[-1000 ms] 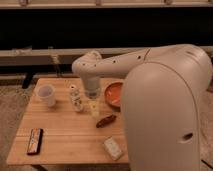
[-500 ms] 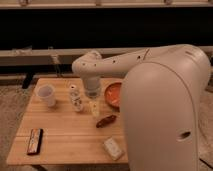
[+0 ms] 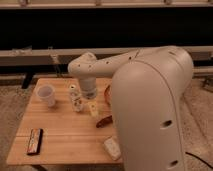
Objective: Knock the bottle over
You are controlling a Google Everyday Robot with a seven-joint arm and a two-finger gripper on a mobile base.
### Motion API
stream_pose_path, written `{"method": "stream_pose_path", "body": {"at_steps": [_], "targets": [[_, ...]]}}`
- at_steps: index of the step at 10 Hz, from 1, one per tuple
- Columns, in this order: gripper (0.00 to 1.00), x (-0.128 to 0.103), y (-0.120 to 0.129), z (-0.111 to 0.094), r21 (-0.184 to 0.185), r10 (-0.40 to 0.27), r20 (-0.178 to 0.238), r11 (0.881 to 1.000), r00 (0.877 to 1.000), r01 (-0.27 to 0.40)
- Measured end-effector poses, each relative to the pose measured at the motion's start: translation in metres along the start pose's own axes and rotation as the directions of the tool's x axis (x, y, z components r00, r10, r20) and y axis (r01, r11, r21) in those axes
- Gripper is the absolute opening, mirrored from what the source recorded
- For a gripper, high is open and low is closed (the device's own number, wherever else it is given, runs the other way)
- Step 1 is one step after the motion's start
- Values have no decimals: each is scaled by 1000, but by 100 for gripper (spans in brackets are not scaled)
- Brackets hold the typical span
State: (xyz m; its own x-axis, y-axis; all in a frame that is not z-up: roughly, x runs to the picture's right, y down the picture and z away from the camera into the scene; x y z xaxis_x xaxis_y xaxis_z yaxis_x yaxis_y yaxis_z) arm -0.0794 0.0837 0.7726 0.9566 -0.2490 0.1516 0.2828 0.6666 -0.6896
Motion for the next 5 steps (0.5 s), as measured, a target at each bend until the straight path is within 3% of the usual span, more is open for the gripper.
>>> {"method": "stream_pose_path", "body": {"at_steps": [5], "targets": [[100,-24,-18,2,-12,-132,-6,991,991,132]]}}
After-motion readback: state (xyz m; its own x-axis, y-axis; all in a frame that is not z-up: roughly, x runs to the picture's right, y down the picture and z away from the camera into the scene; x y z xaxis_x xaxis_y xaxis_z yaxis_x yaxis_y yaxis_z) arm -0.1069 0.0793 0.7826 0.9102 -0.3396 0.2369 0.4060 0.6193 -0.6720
